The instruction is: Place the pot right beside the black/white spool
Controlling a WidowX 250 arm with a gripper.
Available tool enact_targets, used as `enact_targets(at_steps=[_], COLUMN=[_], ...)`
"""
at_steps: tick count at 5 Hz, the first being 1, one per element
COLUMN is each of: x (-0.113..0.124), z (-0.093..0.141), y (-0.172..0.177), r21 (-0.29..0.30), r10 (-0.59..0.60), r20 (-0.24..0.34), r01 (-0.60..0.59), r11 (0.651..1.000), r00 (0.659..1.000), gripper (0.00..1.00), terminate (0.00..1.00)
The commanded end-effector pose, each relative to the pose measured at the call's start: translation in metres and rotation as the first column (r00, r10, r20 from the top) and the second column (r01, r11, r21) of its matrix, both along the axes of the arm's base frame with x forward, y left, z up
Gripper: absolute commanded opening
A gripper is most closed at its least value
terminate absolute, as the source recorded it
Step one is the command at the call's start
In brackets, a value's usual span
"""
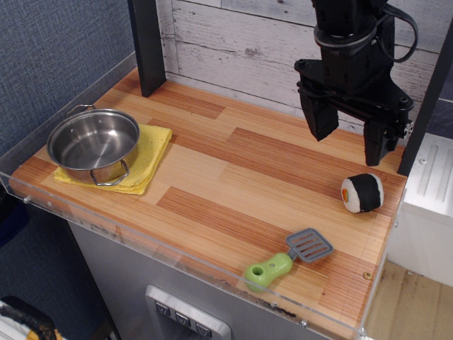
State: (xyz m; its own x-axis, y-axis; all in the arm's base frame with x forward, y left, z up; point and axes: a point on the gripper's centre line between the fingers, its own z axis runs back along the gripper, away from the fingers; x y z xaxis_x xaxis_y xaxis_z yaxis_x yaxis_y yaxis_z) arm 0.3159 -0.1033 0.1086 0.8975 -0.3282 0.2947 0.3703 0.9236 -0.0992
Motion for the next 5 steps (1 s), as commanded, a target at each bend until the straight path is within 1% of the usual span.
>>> enact_targets(at_steps=[1, 2, 3, 4, 5], x=[0.0, 0.015, 0.028, 0.036, 0.023], z=[0.0, 0.001, 0.001, -0.003, -0.007], y=[0.0, 0.02, 0.037, 0.073, 0.103], r21=[0.0, 0.039, 0.015, 0.046, 0.103], r10=[0.0, 0.075, 0.079, 0.183, 0.412], r20=[0.0, 0.001, 0.023, 0.016, 0.034], r01=[0.0, -0.075, -0.08, -0.184, -0.414], r11=[1.0, 0.996, 0.997, 0.982, 0.905], r00=[1.0, 0.997, 0.997, 0.983, 0.91], gripper=[1.0, 1.0, 1.0, 1.0, 1.0], terminate=[0.0, 0.0, 0.0, 0.0, 0.0])
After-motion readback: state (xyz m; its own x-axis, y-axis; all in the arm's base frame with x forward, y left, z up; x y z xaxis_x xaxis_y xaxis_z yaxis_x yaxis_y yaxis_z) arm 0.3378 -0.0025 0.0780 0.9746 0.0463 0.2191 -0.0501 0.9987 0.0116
